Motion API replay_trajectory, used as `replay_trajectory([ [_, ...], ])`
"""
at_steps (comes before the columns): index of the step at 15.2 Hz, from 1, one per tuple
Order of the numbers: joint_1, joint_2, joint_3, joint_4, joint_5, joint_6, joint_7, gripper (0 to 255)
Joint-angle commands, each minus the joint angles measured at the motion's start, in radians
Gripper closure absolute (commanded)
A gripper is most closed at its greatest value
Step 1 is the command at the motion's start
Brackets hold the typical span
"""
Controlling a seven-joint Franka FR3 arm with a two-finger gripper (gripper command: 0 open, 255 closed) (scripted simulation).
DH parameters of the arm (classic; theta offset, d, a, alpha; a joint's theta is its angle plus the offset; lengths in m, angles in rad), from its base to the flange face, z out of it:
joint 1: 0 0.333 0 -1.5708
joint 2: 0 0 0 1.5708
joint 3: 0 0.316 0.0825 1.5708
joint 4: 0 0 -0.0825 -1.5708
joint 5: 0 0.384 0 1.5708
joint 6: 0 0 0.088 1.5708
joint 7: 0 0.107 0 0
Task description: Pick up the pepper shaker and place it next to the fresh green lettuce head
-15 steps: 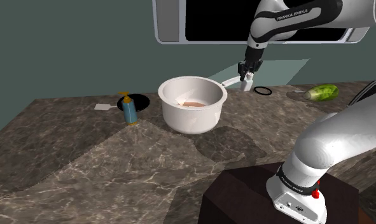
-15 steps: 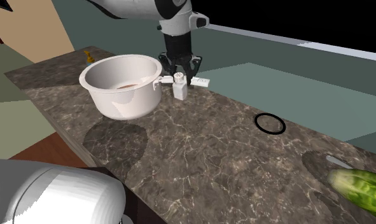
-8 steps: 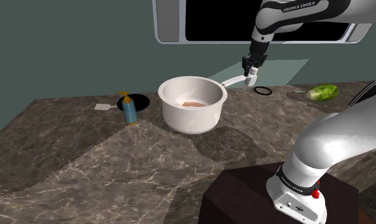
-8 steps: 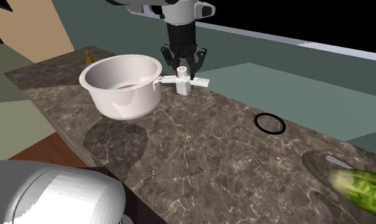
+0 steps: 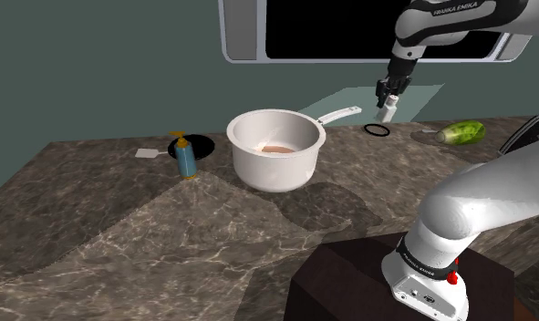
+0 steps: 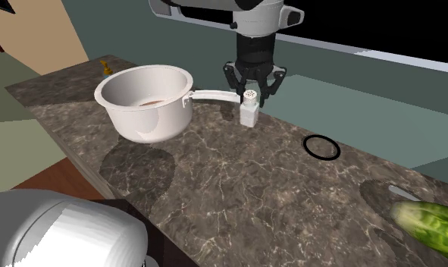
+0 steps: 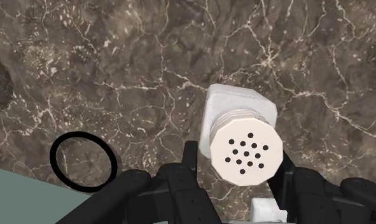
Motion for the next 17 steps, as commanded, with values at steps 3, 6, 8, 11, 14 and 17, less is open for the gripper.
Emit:
replay_trajectory([
  [3, -0.031, 0.007, -0.079, 0.022, -0.024, 0.000, -0.101, 255],
  [6, -0.048, 0.024, -0.142, 0.052, -0.035, -0.001, -0.178, 255],
  [8, -0.056, 0.041, -0.186, 0.077, -0.038, 0.000, -0.232, 255],
  [11, -0.062, 0.077, -0.257, 0.123, -0.036, 0.001, -0.315, 255],
  [14, -0.061, 0.125, -0.335, 0.178, -0.020, 0.004, -0.404, 255],
  [17, -0.050, 0.187, -0.423, 0.243, 0.012, 0.006, -0.501, 255],
])
